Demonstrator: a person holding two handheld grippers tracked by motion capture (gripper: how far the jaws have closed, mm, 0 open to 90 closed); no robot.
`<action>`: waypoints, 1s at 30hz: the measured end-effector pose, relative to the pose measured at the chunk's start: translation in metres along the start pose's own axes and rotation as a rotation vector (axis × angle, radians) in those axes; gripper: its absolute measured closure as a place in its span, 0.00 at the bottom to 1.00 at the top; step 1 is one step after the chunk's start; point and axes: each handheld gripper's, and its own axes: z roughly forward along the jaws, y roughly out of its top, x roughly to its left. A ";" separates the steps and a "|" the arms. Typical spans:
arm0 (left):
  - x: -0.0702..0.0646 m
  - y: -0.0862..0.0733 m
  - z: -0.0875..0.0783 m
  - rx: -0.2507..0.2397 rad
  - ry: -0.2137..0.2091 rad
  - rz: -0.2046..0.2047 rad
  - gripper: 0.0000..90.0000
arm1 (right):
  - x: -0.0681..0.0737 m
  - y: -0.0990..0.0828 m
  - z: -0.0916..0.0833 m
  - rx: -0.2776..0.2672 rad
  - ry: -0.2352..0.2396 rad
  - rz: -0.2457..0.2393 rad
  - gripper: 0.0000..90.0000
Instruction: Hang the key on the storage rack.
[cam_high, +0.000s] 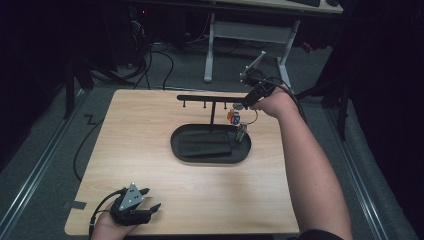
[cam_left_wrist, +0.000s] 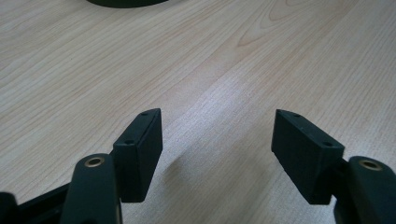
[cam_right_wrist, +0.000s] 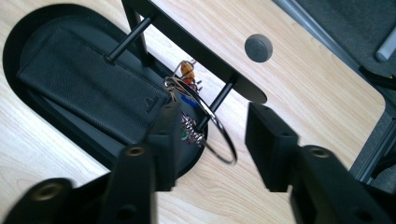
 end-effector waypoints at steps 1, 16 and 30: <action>0.000 0.000 0.000 0.003 -0.001 0.002 0.38 | 0.000 -0.002 -0.001 -0.010 -0.005 -0.004 0.57; -0.002 0.001 0.002 0.000 -0.004 -0.006 0.37 | 0.023 -0.046 0.017 -0.173 -0.050 0.041 0.31; -0.001 0.000 0.001 -0.003 0.025 -0.047 0.30 | 0.045 -0.133 0.052 -0.347 -0.096 0.150 0.15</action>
